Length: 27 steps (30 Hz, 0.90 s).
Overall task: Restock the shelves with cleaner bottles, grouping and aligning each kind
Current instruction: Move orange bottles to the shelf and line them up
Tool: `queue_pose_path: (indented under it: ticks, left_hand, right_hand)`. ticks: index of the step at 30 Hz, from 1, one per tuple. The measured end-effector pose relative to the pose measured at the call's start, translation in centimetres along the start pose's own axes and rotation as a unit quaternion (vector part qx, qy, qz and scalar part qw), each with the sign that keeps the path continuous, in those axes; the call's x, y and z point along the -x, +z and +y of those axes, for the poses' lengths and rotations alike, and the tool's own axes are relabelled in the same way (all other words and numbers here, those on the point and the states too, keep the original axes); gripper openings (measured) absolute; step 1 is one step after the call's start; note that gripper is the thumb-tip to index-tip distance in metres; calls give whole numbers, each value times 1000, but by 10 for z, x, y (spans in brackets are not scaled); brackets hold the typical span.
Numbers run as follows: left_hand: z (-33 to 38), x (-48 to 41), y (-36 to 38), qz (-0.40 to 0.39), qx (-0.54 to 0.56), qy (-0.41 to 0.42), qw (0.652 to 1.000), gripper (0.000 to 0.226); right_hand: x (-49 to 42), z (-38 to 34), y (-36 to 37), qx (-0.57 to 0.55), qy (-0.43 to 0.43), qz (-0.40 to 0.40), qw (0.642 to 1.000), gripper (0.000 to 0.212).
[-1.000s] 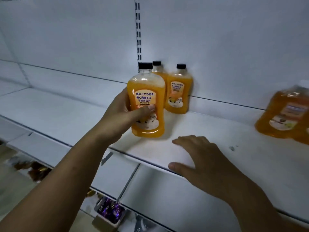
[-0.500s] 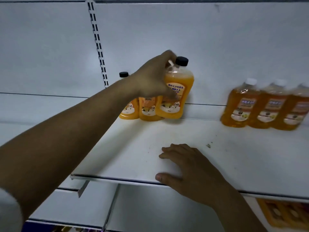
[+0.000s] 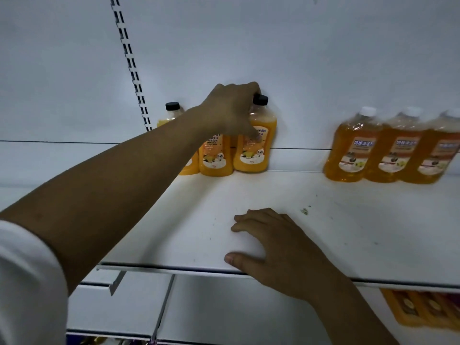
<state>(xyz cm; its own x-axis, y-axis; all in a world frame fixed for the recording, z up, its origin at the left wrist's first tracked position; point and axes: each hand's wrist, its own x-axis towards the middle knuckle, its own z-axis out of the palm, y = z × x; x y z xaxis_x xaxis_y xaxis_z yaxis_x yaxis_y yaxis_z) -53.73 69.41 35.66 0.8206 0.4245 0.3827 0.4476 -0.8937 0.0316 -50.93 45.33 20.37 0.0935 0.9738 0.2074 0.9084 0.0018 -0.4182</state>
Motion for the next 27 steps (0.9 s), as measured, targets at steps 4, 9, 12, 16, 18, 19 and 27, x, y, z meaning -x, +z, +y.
queue_pose_path:
  ticks: [4,9,12,16,18,19,27]
  left_hand:
    - [-5,2,12,14,-56,10,998,86]
    - [-9,10,22,30,-63,16,997,85]
    - [-10,15,26,55,-67,32,996,88]
    - [-10,19,27,86,-80,43,992,98]
    - [-10,23,28,94,-91,53,990,94]
    - [-9,25,28,103,-95,58,989,92]
    - [-1,56,18,172,-118,87,974,68]
  right_hand:
    - [-3,0,1,-17,17,10,1000,60]
    - [-3,-1,0,-11,21,16,1000,60]
    - [-4,-1,0,-9,26,15,1000,60]
    - [-5,-1,1,-8,30,14,999,60]
    - [-5,-1,1,-7,30,15,999,60]
    - [-5,0,1,-7,30,17,999,60]
    - [-5,0,1,-3,20,15,1000,59]
